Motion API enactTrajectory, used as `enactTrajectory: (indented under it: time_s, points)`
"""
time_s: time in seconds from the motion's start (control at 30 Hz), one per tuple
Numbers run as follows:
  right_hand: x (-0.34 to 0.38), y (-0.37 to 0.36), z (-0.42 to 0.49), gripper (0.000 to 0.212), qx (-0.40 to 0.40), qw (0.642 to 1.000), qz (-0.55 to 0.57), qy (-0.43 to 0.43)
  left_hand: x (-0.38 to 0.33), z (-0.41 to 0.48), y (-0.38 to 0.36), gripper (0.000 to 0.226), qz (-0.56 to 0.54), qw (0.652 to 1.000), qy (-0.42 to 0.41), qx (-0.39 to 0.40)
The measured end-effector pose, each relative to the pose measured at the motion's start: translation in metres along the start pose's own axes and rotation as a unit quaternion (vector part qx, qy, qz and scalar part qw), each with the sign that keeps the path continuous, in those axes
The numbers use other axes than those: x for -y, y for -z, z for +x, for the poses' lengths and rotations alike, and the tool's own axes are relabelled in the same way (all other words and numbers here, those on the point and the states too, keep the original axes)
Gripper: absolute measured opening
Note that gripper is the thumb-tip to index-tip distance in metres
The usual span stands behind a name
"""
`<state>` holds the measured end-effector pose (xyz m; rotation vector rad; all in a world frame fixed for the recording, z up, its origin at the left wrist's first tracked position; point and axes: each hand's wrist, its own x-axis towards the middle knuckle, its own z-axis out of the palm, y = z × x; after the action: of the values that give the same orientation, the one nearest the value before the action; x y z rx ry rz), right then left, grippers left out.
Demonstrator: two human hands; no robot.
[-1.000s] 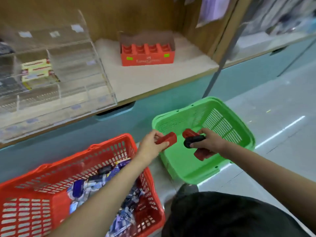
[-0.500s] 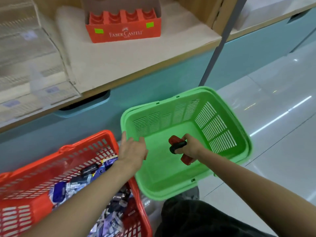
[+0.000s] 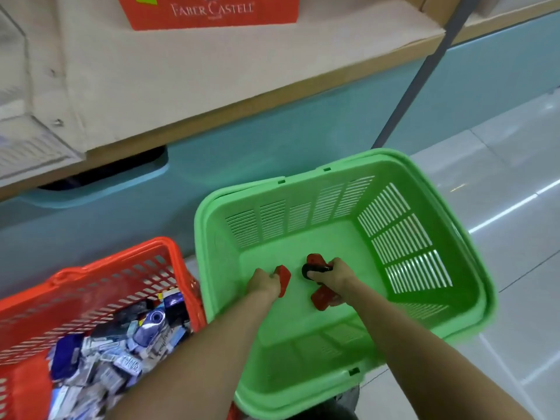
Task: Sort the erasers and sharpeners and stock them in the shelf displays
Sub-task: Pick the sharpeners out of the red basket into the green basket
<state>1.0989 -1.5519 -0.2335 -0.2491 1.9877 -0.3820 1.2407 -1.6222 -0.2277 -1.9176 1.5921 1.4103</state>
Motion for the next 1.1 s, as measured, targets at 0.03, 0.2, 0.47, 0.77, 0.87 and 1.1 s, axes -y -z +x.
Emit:
enactTrajectory:
  time_s: [0.03,0.2,0.47,0.77,0.87,1.1]
  points:
    - [0.001,-0.002,0.000,0.063,-0.002,1.000,0.006,0.000,0.000,0.000,0.001,0.045,0.002,1.000,0.006,0.003]
    - [0.022,0.010,-0.033,0.066,-0.095,0.980,-0.129,0.114,-0.010,-0.056,0.032,0.022,0.002,0.980,-0.199,0.026]
    - [0.100,0.008,-0.225,0.011,0.073,0.886,-0.184,0.419,0.125,-0.177,0.187,0.021,-0.201,0.918,-0.340,0.017]
    - [0.067,-0.189,-0.200,0.041,0.212,0.658,-0.615,0.379,0.312,-0.106,0.212,0.030,-0.120,0.976,-0.179,-0.042]
    - [0.012,-0.224,-0.164,0.065,0.195,0.611,-0.711,0.288,0.347,-0.088,0.198,0.026,-0.166,0.977,-0.108,-0.082]
    - [-0.017,-0.235,-0.146,0.072,0.164,0.627,-0.708,0.282,0.368,-0.074,0.161,0.023,-0.203,0.975,-0.090,-0.008]
